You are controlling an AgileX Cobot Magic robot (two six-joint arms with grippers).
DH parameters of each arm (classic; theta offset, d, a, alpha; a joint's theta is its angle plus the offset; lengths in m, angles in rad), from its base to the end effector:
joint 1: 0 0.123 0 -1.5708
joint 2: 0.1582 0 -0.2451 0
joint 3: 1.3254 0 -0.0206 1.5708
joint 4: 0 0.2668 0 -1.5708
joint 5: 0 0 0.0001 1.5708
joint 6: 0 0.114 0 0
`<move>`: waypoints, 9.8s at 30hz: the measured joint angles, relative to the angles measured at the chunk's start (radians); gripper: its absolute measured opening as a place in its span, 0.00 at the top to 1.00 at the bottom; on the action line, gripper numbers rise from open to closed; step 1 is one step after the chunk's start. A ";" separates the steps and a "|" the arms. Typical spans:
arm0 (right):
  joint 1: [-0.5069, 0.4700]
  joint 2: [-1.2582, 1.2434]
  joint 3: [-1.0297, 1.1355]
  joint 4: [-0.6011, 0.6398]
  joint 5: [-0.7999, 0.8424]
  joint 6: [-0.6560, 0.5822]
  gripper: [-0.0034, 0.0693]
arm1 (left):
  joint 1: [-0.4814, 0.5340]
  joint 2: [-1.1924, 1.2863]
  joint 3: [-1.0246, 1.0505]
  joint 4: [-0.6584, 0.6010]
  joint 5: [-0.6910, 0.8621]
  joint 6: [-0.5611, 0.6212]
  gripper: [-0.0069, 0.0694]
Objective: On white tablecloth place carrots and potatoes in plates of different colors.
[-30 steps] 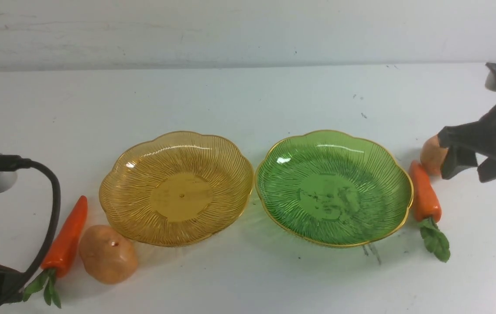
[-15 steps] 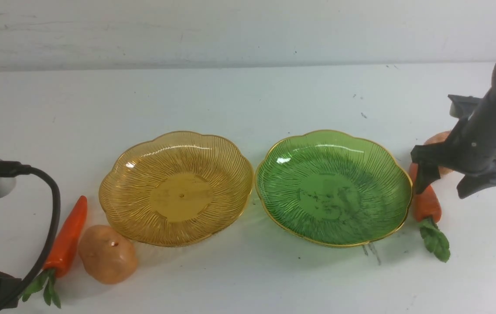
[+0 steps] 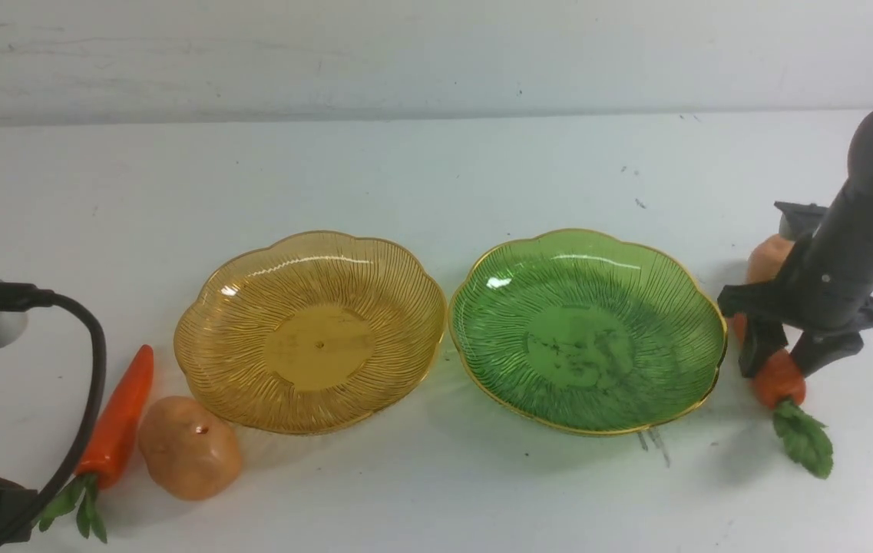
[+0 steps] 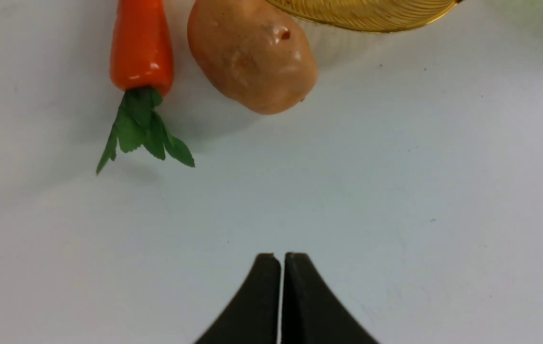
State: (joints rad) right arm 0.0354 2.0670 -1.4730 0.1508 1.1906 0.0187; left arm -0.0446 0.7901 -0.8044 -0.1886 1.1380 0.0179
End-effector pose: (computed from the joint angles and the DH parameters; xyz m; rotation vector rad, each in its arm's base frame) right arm 0.3777 0.0293 0.0940 -0.0725 -3.0042 -0.2001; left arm 0.1772 -0.0273 0.2733 0.0392 2.5990 -0.2608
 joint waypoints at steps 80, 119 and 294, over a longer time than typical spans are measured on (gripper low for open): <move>0.229 -1.289 0.496 0.213 0.072 -0.081 0.97 | -0.039 0.872 -0.613 0.282 0.057 -0.177 0.55; 0.229 -1.289 0.496 0.215 0.076 -0.117 0.97 | -0.456 0.930 -0.938 0.247 0.097 -0.308 0.91; -0.184 -0.124 -0.178 0.441 -0.114 -0.163 0.23 | -0.194 0.587 -0.644 -0.024 0.110 0.124 0.91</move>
State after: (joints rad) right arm -0.1483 1.9432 -1.6512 0.5918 1.0770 -0.1445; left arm -0.2386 1.3774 -1.4485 -0.2126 1.2476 0.1420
